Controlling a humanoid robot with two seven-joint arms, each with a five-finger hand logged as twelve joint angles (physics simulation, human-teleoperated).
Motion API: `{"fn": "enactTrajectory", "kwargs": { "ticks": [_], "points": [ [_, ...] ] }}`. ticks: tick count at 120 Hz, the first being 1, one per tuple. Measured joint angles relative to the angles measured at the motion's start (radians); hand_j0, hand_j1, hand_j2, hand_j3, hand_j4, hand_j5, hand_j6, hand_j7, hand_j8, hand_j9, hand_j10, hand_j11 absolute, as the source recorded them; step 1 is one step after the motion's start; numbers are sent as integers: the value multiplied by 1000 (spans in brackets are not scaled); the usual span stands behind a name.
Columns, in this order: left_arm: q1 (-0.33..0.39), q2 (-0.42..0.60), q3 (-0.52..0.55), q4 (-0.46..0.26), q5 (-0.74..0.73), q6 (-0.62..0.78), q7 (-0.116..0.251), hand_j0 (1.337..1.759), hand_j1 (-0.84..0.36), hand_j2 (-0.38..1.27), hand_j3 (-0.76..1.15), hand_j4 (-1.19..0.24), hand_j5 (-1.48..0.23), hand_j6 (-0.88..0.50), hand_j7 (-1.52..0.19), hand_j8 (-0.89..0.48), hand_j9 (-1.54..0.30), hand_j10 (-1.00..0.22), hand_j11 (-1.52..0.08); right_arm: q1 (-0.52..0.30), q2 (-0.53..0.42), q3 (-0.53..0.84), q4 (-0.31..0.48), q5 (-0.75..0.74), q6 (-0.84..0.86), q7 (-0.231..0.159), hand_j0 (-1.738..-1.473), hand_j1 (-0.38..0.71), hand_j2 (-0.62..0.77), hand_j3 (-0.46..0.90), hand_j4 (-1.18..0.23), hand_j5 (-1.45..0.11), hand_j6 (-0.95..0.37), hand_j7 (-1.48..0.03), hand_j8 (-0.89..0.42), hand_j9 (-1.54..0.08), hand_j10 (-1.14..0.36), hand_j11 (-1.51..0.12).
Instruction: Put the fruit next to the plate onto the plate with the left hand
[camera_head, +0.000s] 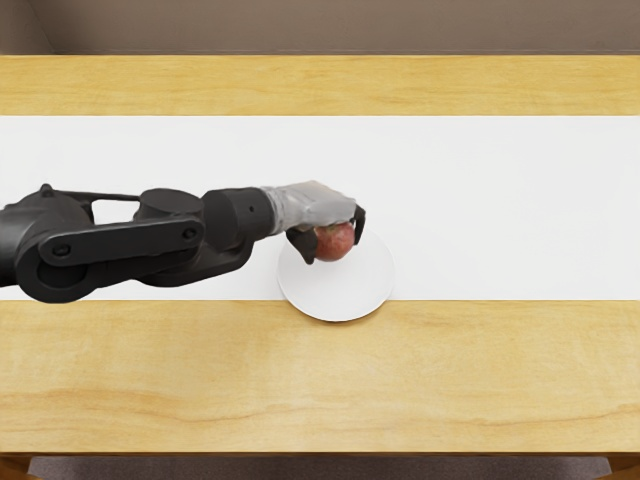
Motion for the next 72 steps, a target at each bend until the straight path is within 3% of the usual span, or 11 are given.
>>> {"fn": "enactTrajectory", "kwargs": {
  "ticks": [33, 51, 64, 72],
  "points": [
    [19, 2, 33, -2, 19, 1, -8, 1648, -351, 353, 0, -407, -872, -215, -886, -219, -878, -433, -891, 0, 0, 0, 0, 0, 0, 0, -1658, -331, -3, 0, -15, -20, -15, -20, -15, -20, -15, -20],
    [20, 12, 30, 3, -29, 5, -3, 1653, 0, 171, 0, -207, -431, -115, -437, -116, -433, -232, -440, 0, 0, 0, 0, 0, 0, 0, -1658, -331, -3, 0, -15, -20, -15, -20, -15, -20, -15, -20],
    [-48, 78, 7, 2, -104, -34, -3, 1655, 141, 102, 0, -124, -256, -71, -260, -71, -258, -139, -262, 0, 0, 0, 0, 0, 0, 0, -1658, -331, -3, 0, -15, -20, -15, -20, -15, -20, -15, -20],
    [-49, 154, -57, 1, -209, -155, -3, 1656, 198, 74, 0, -92, -187, -53, -190, -53, -188, -102, -191, 0, 0, 0, 0, 0, 0, 0, -1658, -331, -3, 0, -15, -20, -15, -20, -15, -20, -15, -20]
  ]
}}
